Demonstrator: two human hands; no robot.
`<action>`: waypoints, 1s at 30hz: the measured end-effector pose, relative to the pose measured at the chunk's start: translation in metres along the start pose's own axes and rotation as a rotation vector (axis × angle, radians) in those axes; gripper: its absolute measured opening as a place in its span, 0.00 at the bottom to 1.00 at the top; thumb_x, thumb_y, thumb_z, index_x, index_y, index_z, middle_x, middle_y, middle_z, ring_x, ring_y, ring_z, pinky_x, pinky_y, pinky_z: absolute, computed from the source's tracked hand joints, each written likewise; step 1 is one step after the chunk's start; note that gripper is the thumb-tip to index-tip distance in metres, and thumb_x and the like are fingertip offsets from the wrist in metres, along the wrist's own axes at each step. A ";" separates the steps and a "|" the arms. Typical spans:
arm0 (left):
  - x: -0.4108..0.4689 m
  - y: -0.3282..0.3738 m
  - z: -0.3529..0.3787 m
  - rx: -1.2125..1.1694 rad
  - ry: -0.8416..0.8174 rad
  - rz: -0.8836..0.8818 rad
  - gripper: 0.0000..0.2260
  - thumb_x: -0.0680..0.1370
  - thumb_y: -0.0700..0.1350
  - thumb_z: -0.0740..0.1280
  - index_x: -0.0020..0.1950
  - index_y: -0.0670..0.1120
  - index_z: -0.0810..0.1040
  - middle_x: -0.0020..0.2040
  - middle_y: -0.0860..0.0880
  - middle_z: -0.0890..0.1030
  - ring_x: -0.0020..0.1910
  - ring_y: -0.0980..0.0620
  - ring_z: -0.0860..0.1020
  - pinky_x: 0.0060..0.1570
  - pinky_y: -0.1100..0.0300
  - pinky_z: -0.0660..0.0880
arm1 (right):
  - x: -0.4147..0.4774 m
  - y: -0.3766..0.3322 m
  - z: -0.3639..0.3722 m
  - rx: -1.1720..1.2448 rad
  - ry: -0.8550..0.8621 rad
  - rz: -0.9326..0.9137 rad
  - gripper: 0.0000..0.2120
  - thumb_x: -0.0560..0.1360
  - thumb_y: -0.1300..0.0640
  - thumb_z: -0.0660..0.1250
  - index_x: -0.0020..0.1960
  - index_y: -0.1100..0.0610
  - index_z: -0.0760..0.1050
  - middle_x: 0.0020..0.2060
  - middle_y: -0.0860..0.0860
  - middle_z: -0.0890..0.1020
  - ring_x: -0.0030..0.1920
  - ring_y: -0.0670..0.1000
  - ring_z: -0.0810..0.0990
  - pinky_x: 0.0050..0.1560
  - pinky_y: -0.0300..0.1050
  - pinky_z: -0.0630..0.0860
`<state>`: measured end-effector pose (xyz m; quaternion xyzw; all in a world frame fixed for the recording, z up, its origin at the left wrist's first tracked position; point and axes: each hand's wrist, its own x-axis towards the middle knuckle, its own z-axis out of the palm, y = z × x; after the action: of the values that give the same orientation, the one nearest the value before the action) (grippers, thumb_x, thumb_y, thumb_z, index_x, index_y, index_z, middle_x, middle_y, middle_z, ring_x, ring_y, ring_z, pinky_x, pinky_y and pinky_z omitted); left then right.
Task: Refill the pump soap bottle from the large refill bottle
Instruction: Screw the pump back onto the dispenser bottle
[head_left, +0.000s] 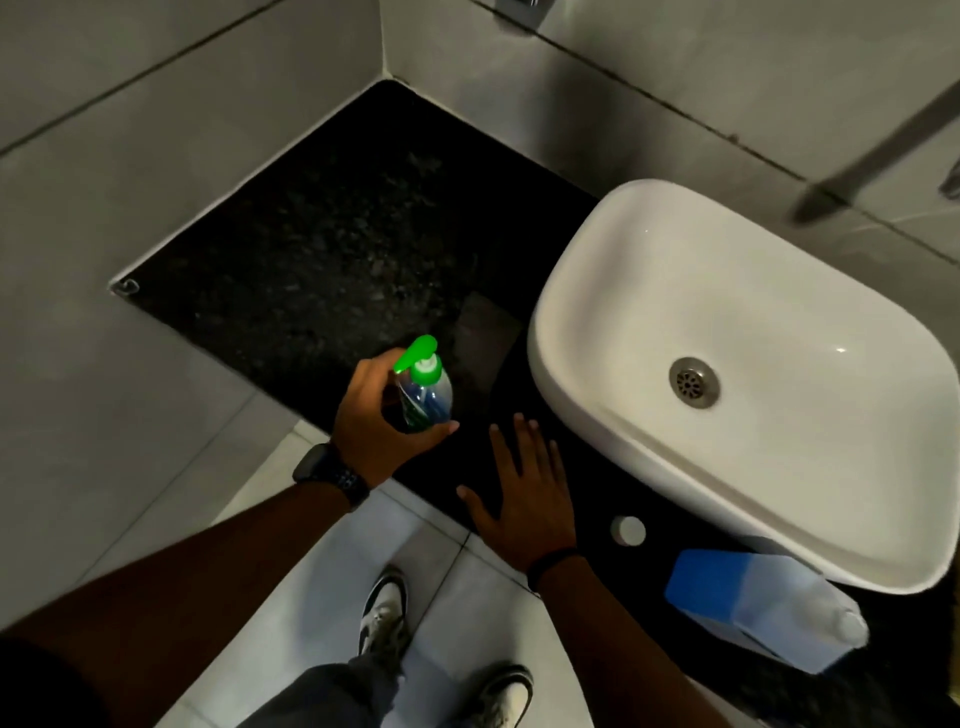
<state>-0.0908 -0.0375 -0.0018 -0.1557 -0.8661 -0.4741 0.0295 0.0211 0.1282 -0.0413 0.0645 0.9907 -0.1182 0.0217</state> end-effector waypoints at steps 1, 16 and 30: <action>-0.001 -0.001 0.001 -0.002 0.002 0.010 0.37 0.55 0.43 0.83 0.58 0.32 0.74 0.54 0.35 0.78 0.54 0.45 0.75 0.55 0.58 0.72 | -0.001 0.000 0.003 -0.008 -0.006 0.001 0.35 0.73 0.33 0.52 0.73 0.54 0.58 0.73 0.60 0.62 0.74 0.59 0.57 0.71 0.59 0.55; -0.024 0.070 -0.025 0.017 0.416 0.039 0.38 0.63 0.59 0.75 0.61 0.35 0.68 0.56 0.41 0.69 0.59 0.39 0.70 0.60 0.46 0.69 | -0.021 0.004 -0.058 0.255 0.283 -0.104 0.23 0.74 0.43 0.64 0.59 0.59 0.73 0.55 0.59 0.78 0.54 0.59 0.76 0.50 0.54 0.77; -0.077 0.173 0.078 -0.020 -0.081 0.204 0.10 0.67 0.46 0.77 0.44 0.44 0.81 0.43 0.48 0.81 0.39 0.49 0.78 0.43 0.64 0.73 | -0.116 0.139 -0.200 0.557 0.925 0.270 0.08 0.73 0.55 0.67 0.50 0.57 0.74 0.42 0.53 0.79 0.40 0.51 0.78 0.39 0.49 0.77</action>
<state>0.0413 0.0954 0.0812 -0.2623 -0.8415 -0.4705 0.0409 0.1489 0.2957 0.1270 0.2391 0.8111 -0.3313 -0.4185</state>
